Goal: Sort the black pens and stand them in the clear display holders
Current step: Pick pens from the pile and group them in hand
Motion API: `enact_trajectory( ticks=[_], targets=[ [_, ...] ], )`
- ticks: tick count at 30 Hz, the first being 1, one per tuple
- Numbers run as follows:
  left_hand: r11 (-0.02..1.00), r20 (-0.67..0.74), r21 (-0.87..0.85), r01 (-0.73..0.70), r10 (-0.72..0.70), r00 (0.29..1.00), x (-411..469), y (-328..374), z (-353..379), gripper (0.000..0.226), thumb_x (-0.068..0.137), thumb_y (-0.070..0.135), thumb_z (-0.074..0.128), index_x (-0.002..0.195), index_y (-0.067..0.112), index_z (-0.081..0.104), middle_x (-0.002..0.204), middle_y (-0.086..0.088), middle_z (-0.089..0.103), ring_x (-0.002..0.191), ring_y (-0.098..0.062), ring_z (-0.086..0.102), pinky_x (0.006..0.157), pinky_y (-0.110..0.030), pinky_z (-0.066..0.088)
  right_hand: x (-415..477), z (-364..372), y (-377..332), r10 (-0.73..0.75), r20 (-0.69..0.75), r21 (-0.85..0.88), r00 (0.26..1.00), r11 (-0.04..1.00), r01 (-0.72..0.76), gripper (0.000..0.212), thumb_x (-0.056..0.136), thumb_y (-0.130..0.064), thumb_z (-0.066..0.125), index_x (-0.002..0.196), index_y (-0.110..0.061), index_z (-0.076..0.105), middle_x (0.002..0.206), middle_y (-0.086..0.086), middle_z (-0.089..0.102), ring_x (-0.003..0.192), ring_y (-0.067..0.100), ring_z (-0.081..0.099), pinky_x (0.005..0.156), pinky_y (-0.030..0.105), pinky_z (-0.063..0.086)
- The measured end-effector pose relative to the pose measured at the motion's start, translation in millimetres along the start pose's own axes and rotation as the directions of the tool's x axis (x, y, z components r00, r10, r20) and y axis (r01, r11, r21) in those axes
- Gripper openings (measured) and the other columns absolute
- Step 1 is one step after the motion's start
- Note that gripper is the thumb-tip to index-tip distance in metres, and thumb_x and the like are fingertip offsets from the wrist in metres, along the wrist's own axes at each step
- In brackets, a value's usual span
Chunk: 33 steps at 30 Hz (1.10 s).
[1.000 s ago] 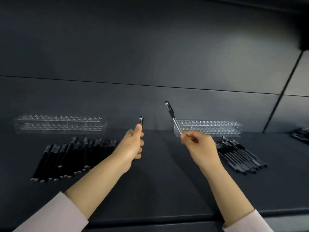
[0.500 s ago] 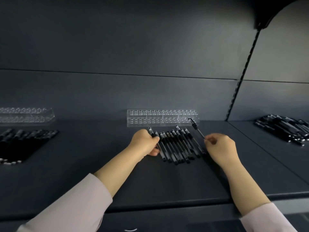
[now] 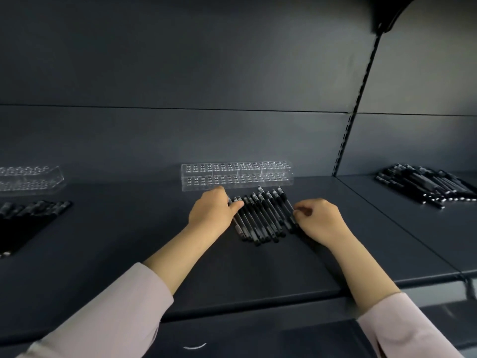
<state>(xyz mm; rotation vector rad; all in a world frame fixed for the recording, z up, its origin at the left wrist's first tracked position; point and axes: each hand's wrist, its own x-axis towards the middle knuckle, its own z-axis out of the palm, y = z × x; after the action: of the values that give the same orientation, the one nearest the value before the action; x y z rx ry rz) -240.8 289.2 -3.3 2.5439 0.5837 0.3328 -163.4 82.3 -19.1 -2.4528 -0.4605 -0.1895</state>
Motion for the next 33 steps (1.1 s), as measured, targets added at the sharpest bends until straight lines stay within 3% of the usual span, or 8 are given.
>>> enact_trajectory(
  ticks=[3, 6, 12, 16, 21, 26, 30, 33],
  targets=[
    [0.994, -0.011, 0.067, -0.088, 0.089, 0.996, -0.5, 9.8, -7.5, 0.033, 0.097, 0.045, 0.054, 0.098, 0.012, 0.06, 0.084, -0.003, 0.066, 0.075, -0.023, 0.064, 0.064, -0.035, 0.053, 2.0, -18.2, 0.1, -0.025, -0.055, -0.019, 0.998, 1.0, 0.024, 0.019, 0.088, -0.02, 0.062, 0.103, -0.015, 0.072, 0.101, 0.003, 0.069, 0.096, 0.018, 0.063, 0.08, 0.021, 0.042],
    [0.982, -0.014, 0.074, -0.175, 0.177, 0.984, -3.3, 30.5, -11.1, 0.03, 0.097, 0.04, 0.054, 0.085, 0.013, 0.057, 0.097, -0.01, 0.071, 0.087, -0.027, 0.067, 0.077, -0.04, 0.057, 6.0, -43.7, 7.9, -0.049, -0.118, -0.08, 0.992, 0.996, 0.039, 0.02, 0.087, -0.024, 0.065, 0.104, -0.015, 0.071, 0.1, 0.002, 0.068, 0.096, 0.019, 0.062, 0.08, 0.023, 0.043],
    [0.942, 0.02, 0.132, -0.308, 0.308, 0.951, -0.2, 104.2, 3.5, 0.022, 0.096, 0.038, 0.055, 0.082, 0.02, 0.055, 0.093, -0.008, 0.068, 0.083, -0.024, 0.064, 0.077, -0.038, 0.055, 26.3, -110.3, 52.5, -0.062, -0.176, -0.211, 0.982, 0.977, 0.024, 0.023, 0.084, -0.026, 0.066, 0.103, -0.015, 0.072, 0.108, 0.01, 0.065, 0.098, 0.029, 0.061, 0.085, 0.035, 0.05],
    [0.934, 0.03, 0.142, -0.328, 0.327, 0.945, 5.7, 165.5, 39.0, 0.022, 0.096, 0.039, 0.055, 0.084, 0.02, 0.053, 0.087, -0.003, 0.06, 0.08, -0.023, 0.057, 0.078, -0.036, 0.053, 46.8, -155.9, 108.5, -0.036, -0.202, -0.243, 0.979, 0.97, -0.015, 0.022, 0.083, -0.025, 0.067, 0.102, -0.016, 0.072, 0.106, 0.01, 0.068, 0.097, 0.029, 0.062, 0.082, 0.032, 0.049],
    [0.954, 0.083, 0.088, -0.285, 0.278, 0.957, 14.5, 245.8, 105.6, 0.03, 0.097, 0.042, 0.052, 0.105, 0.015, 0.06, 0.106, 0.0, 0.063, 0.098, -0.021, 0.059, 0.084, -0.036, 0.053, 75.5, -204.9, 191.0, 0.015, -0.179, -0.242, 0.984, 0.969, -0.059, 0.022, 0.084, -0.025, 0.067, 0.104, -0.017, 0.071, 0.105, 0.006, 0.068, 0.101, 0.028, 0.061, 0.084, 0.032, 0.048],
    [0.986, 0.156, -0.003, -0.165, 0.163, 0.974, 24.3, 322.1, 171.5, 0.033, 0.096, 0.047, 0.052, 0.095, 0.014, 0.053, 0.093, -0.003, 0.06, 0.091, -0.023, 0.063, 0.081, -0.036, 0.051, 107.9, -237.2, 270.2, 0.025, -0.111, -0.208, 0.993, 0.977, -0.048, 0.021, 0.084, -0.023, 0.065, 0.103, -0.016, 0.071, 0.101, 0.006, 0.069, 0.095, 0.026, 0.062, 0.081, 0.031, 0.049],
    [0.997, 0.199, -0.051, -0.052, 0.061, 0.978, 42.2, 365.3, 219.6, 0.062, 0.094, 0.057, 0.05, 0.12, 0.0, 0.053, 0.098, -0.01, 0.063, 0.108, -0.031, 0.061, 0.075, -0.035, 0.049, 139.1, -243.1, 316.5, 0.002, -0.071, -0.142, 0.997, 0.99, -0.012, 0.024, 0.086, -0.024, 0.066, 0.108, -0.015, 0.071, 0.103, 0.005, 0.069, 0.098, 0.023, 0.062, 0.082, 0.026, 0.044],
    [0.998, 0.166, -0.064, 0.002, 0.009, 0.986, 57.5, 388.9, 249.0, 0.084, 0.091, 0.063, 0.048, 0.142, -0.002, 0.034, 0.125, -0.016, 0.059, 0.13, -0.036, 0.043, 0.087, -0.04, 0.049, 162.7, -236.5, 341.4, -0.041, -0.044, -0.115, 0.998, 0.993, 0.036, 0.024, 0.085, -0.027, 0.065, 0.107, -0.017, 0.071, 0.107, 0.005, 0.069, 0.104, 0.025, 0.06, 0.093, 0.034, 0.046]
  ],
)
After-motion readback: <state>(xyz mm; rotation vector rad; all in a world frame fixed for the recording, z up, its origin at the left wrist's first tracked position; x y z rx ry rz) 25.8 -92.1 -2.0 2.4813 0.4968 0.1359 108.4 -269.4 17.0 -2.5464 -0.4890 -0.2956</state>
